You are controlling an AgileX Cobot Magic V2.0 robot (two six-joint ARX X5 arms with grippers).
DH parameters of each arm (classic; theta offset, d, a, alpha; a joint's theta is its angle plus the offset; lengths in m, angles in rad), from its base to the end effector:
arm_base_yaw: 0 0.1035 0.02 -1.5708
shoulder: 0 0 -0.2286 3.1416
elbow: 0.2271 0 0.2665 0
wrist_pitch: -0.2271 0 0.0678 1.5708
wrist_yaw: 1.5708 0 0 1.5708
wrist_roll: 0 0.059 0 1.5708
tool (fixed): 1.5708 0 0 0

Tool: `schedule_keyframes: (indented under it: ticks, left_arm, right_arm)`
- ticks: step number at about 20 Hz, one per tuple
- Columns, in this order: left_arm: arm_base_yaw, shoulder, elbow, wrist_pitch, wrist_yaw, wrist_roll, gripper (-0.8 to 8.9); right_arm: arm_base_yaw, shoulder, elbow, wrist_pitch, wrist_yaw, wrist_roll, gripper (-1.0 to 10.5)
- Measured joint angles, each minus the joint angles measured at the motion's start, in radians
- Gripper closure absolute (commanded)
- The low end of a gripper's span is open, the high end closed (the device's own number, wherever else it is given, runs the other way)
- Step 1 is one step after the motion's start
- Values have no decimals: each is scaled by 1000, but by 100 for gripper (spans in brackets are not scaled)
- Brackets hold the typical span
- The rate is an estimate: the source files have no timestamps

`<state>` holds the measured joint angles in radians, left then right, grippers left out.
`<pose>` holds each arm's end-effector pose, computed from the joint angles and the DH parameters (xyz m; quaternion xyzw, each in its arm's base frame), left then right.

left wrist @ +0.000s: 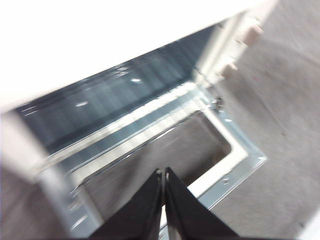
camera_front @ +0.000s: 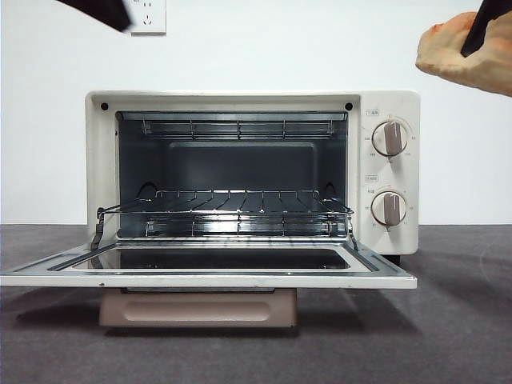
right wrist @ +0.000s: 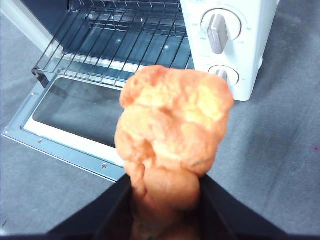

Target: The left arm flap open the oven, the right arm pick bread and place it into oven, the left arm flap close the oven

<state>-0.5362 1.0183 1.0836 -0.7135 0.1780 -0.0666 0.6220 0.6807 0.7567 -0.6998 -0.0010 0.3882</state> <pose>0.2144 -0.1395 0.2989 0.0271 0.3242 -0.3207 0.8895 0.1622 0.1164 0.2528 0.0827 0.3430 0.2299 0.9070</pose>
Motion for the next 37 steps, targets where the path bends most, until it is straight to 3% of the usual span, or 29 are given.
schedule_keyframes:
  ticks: [6,12,15,22,25,35,37]
  left_arm:
    - [43,-309,-243,-46,0,-37,797]
    - [43,-454,-269,-107,0,-61,797]
    - [43,-449,-269,-108,0,-75,797]
    - [43,-448,-269,-110,0,-79,797]
    - [43,-448,-269,-119,0,-79,797]
    - [43,-448,-269,-179,0,-79,797]
    - [43,-448,-269,-179,0,-79,797]
  right_arm:
    - [1,60,0,9,-31,-2,797]
    - [39,126,0,77,-89,2,798]
    - [78,206,0,192,-156,24,798]
    - [112,524,1,612,-154,143,798]
    - [112,658,30,701,-98,170,798]
    - [101,908,207,723,134,165,796]
    - [99,921,208,735,143,162,708]
